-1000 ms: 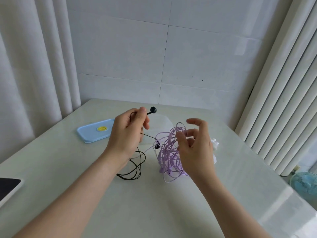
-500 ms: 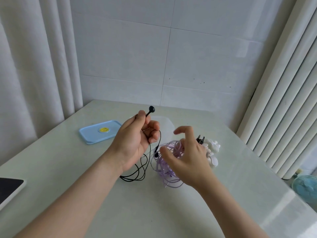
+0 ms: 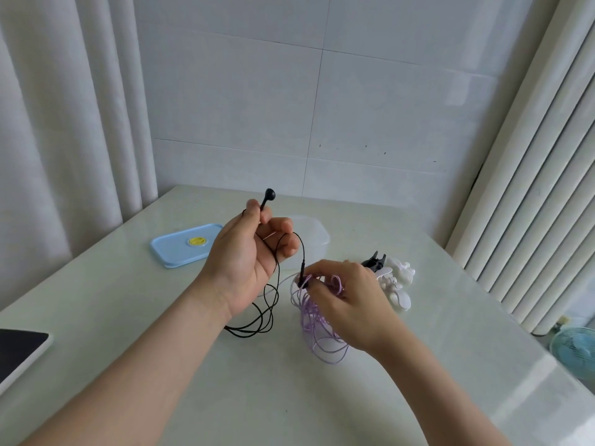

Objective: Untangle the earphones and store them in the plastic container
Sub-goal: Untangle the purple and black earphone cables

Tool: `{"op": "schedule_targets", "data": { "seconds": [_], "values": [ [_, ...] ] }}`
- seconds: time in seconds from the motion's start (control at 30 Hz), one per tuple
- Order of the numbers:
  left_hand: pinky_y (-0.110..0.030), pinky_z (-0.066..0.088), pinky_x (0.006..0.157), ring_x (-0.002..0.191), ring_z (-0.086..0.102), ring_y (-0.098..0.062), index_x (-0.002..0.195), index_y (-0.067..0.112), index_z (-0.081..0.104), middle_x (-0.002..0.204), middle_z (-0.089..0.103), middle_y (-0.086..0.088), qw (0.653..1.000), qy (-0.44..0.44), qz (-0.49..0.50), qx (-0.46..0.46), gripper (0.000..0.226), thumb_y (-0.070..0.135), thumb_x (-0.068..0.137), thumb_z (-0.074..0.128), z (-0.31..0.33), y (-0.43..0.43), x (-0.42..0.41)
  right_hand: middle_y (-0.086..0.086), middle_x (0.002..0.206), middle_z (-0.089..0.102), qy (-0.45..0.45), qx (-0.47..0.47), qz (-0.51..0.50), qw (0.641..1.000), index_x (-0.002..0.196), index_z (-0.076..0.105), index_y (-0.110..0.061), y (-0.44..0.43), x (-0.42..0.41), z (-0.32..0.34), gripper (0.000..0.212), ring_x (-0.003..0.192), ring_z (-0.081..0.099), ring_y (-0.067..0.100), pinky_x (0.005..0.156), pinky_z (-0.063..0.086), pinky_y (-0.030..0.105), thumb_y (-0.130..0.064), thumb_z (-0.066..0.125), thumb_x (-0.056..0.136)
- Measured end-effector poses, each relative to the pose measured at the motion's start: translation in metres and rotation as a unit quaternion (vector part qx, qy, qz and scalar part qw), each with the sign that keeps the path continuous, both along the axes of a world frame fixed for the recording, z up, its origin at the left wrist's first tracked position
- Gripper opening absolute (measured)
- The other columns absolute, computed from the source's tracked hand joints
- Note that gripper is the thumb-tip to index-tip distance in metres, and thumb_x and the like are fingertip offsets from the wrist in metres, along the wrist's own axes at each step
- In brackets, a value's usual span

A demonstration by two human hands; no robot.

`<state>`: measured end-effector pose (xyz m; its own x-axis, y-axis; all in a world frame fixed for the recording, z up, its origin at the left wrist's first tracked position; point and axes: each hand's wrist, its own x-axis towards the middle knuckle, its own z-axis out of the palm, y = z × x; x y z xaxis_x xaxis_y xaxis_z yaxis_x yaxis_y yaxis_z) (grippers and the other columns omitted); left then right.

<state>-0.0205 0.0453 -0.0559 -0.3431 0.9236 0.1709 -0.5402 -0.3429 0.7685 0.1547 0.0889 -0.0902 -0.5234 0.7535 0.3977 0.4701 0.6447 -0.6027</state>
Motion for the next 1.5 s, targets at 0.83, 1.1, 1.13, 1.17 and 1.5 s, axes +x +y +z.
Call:
{"op": "schedule_targets", "data": {
  "seconds": [0.83, 1.1, 1.13, 1.17, 1.5],
  "values": [
    [-0.059, 0.058, 0.097, 0.104, 0.076, -0.044, 0.084, 0.014, 0.047, 0.106, 0.066, -0.022, 0.995, 0.069, 0.009, -0.069, 0.04, 0.035, 0.116, 0.036, -0.005, 0.003, -0.004, 0.002, 0.082, 0.077, 0.149, -0.116, 0.049, 0.981, 0.084, 0.079, -0.018, 0.0, 0.003, 0.006, 0.021, 0.078, 0.071, 0.021, 0.077, 0.057, 0.032, -0.002, 0.069, 0.092],
    [-0.056, 0.061, 0.093, 0.102, 0.076, -0.045, 0.085, 0.016, 0.046, 0.091, 0.07, -0.021, 0.999, -0.02, 0.027, -0.008, 0.042, 0.04, 0.116, 0.03, 0.002, 0.002, -0.011, -0.005, 0.064, 0.071, 0.124, -0.043, 0.038, 0.991, 0.063, 0.073, -0.017, -0.005, 0.003, 0.007, 0.032, 0.068, 0.066, 0.017, 0.068, 0.053, 0.029, -0.03, 0.082, 0.091],
    [-0.055, 0.061, 0.093, 0.101, 0.076, -0.044, 0.086, 0.017, 0.045, 0.09, 0.071, -0.02, 0.999, -0.013, 0.039, 0.001, 0.041, 0.04, 0.116, 0.03, 0.003, 0.003, -0.013, -0.006, 0.062, 0.069, 0.113, -0.029, 0.028, 0.993, 0.06, 0.07, -0.018, -0.004, 0.003, 0.005, 0.036, 0.069, 0.065, 0.016, 0.069, 0.052, 0.031, -0.036, 0.082, 0.09],
    [-0.052, 0.062, 0.092, 0.097, 0.077, -0.042, 0.086, 0.017, 0.044, 0.088, 0.071, -0.018, 0.998, 0.0, 0.055, 0.005, 0.04, 0.038, 0.116, 0.031, 0.003, 0.003, -0.014, -0.008, 0.062, 0.068, 0.099, -0.013, 0.009, 0.995, 0.059, 0.068, -0.02, -0.002, 0.002, 0.002, 0.038, 0.071, 0.063, 0.014, 0.072, 0.051, 0.033, -0.039, 0.083, 0.089],
    [-0.035, 0.047, 0.049, 0.038, 0.038, -0.024, 0.061, 0.004, 0.055, 0.071, 0.058, -0.019, 0.971, 0.222, 0.082, -0.01, 0.037, 0.015, 0.096, 0.054, 0.003, -0.009, -0.021, -0.011, 0.116, 0.044, -0.024, 0.049, -0.166, 0.985, 0.138, 0.053, -0.033, 0.011, 0.002, -0.011, 0.064, 0.105, 0.051, 0.018, 0.089, 0.035, 0.029, -0.044, 0.083, 0.084]
  ]
}}
